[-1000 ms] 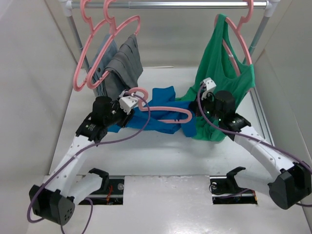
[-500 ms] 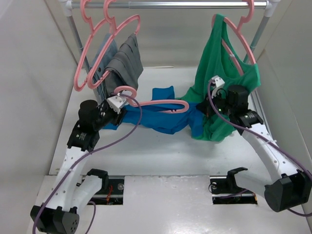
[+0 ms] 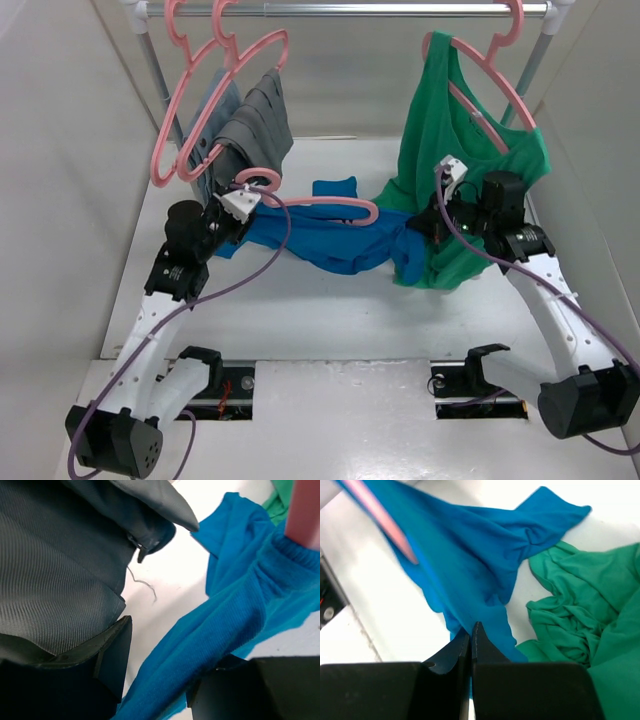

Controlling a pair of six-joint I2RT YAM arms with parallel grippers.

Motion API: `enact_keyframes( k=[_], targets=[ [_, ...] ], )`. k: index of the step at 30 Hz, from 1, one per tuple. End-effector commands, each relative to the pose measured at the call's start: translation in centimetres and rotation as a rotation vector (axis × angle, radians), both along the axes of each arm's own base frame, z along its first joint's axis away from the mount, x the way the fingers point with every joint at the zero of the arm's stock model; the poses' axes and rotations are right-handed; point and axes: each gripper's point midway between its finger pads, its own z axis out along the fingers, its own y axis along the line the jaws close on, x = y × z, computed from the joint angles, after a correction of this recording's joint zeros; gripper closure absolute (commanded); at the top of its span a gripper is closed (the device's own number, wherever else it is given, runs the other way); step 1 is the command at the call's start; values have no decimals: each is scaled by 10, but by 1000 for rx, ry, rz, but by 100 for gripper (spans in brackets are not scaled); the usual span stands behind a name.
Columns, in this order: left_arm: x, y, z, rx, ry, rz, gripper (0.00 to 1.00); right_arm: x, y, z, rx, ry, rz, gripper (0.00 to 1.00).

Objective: Place the t-shirt on the hanger
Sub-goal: Place tshirt on hanger

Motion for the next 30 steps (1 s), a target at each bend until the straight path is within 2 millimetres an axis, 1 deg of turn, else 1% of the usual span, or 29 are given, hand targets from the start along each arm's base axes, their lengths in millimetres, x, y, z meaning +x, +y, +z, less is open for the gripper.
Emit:
enact_keyframes(
  k=[1,2,3,4,5,6,9,11,12,13,14,15,16,17,18,19,20,21,22,23,24,25,26,27,28,29,30],
  targets=[
    [20,49,35,74,-148,232,100,0,-21,17,-74,-83,-6,100],
    [20,48,23,105,-123,231,100,-2,-19,21,-65,-86,7,100],
    [20,48,17,135,-118,229,100,-6,-18,22,-65,-93,25,100],
    [19,48,11,167,-113,226,100,-7,-16,29,-54,-106,40,100],
    [17,48,3,209,-126,228,100,-12,-10,31,-32,-106,77,100],
    [17,49,-1,221,-125,225,100,-13,-7,43,-18,-131,96,100],
    [12,47,-3,240,-138,202,100,-22,2,56,14,-152,174,100],
    [9,42,-6,251,-131,162,100,-28,5,62,19,-168,216,100],
    [7,41,-4,259,-139,145,100,-29,6,63,19,-178,231,100],
    [5,39,-14,288,-121,118,100,-29,6,68,19,-192,231,100],
    [1,37,-14,298,-125,93,100,-30,7,72,24,-201,239,100],
    [-2,29,-14,302,-131,42,100,-33,9,74,36,-201,259,100],
    [-5,24,-21,303,-113,16,100,-35,10,74,42,-201,269,100],
    [-7,23,-19,298,-123,8,100,-31,11,76,53,-201,262,100],
    [-8,19,-21,293,-114,-14,100,-31,13,79,64,-204,269,100],
    [-10,13,-14,277,-122,-38,100,-29,16,78,70,-197,275,100],
    [-11,8,-18,266,-93,-62,100,-31,20,80,78,-200,288,100],
    [-14,3,-15,246,-89,-85,100,-29,24,82,99,-205,288,100],
    [-18,-9,-14,204,-72,-148,100,-29,29,85,114,-211,294,100],
    [-20,-16,-11,186,-59,-182,100,-31,39,81,132,-198,320,100],
    [-24,-25,-6,165,-66,-221,100,-28,46,91,162,-220,329,100],
    [-27,-33,-11,150,-42,-255,100,-31,52,95,174,-230,348,100],
    [-33,-46,-5,119,-43,-294,100,-27,57,94,176,-223,343,100],
    [-35,-52,-2,105,-39,-310,100,-28,69,98,182,-226,369,100],
    [-36,-59,-5,97,-23,-328,100,-28,74,100,181,-228,378,100],
    [-41,-68,0,85,-29,-357,100,-23,77,103,170,-239,356,100],
    [-43,-73,2,70,-14,-365,100,-23,82,109,163,-238,350,97]
  ],
)
